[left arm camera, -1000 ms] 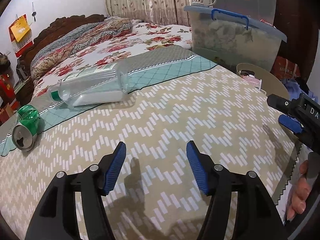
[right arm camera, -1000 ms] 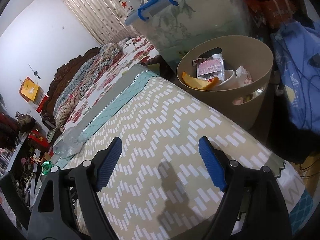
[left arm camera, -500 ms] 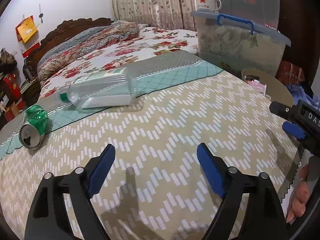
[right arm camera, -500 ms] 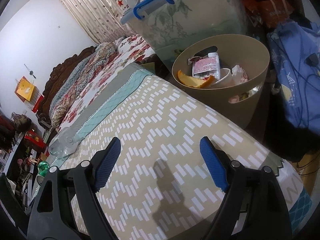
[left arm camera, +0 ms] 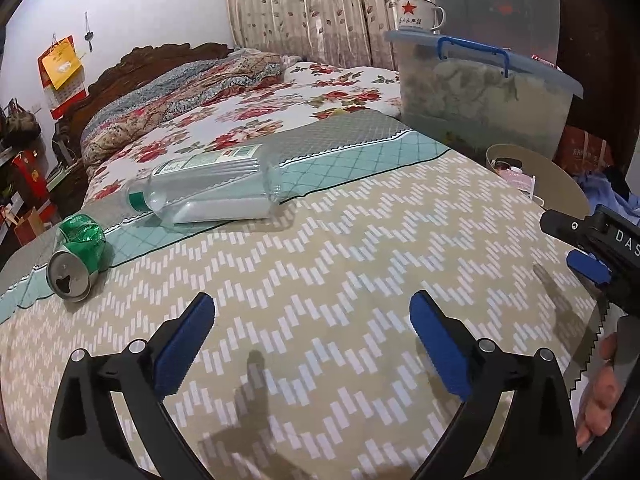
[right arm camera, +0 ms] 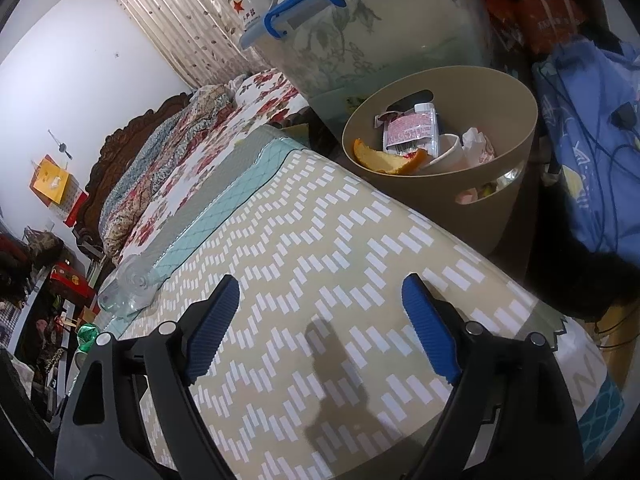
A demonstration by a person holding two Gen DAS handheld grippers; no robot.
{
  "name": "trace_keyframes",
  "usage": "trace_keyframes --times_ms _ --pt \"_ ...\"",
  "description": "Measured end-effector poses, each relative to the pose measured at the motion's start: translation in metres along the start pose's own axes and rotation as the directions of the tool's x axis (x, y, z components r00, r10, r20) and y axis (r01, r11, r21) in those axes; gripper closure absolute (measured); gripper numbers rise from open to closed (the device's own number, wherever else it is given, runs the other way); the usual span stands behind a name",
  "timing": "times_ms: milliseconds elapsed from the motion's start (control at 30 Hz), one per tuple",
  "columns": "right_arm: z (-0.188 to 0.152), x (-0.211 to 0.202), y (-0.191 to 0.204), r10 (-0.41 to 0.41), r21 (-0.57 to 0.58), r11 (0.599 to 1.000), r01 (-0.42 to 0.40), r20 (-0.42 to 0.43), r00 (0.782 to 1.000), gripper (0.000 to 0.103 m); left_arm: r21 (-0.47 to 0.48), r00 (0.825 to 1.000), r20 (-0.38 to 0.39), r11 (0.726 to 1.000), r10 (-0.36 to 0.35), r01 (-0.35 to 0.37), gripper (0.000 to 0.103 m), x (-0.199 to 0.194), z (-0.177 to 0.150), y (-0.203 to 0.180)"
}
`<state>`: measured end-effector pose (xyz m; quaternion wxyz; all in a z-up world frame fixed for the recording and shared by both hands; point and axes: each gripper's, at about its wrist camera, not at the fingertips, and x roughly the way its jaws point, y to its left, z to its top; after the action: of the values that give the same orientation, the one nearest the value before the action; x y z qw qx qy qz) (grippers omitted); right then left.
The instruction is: Collect trash
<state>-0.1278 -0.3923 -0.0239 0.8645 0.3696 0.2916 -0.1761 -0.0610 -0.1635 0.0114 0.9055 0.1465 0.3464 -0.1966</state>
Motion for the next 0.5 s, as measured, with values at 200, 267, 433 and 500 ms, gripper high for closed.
trace_keyframes --times_ms 200,267,433,500 --pt "0.0002 0.0008 -0.0013 -0.001 0.001 1.000 0.001 0.003 1.000 0.019 -0.004 1.000 0.000 1.000 -0.013 0.013 0.009 0.0008 0.0000 0.0005" --pt "0.0001 0.0007 -0.0016 -0.004 -0.002 1.000 0.004 0.006 1.000 0.019 -0.007 1.000 0.002 1.000 -0.018 0.018 0.009 0.0004 0.0000 0.0013" --pt "-0.0002 -0.0020 -0.0025 -0.001 0.004 1.000 0.001 0.019 1.000 0.019 -0.017 1.000 0.011 1.000 -0.024 0.024 0.009 -0.0018 -0.0006 0.0025" --pt "-0.0004 -0.0043 -0.0027 -0.001 0.009 1.000 0.001 0.026 1.000 0.019 -0.019 1.000 0.016 1.000 -0.024 0.025 0.009 -0.0031 -0.0008 0.0034"
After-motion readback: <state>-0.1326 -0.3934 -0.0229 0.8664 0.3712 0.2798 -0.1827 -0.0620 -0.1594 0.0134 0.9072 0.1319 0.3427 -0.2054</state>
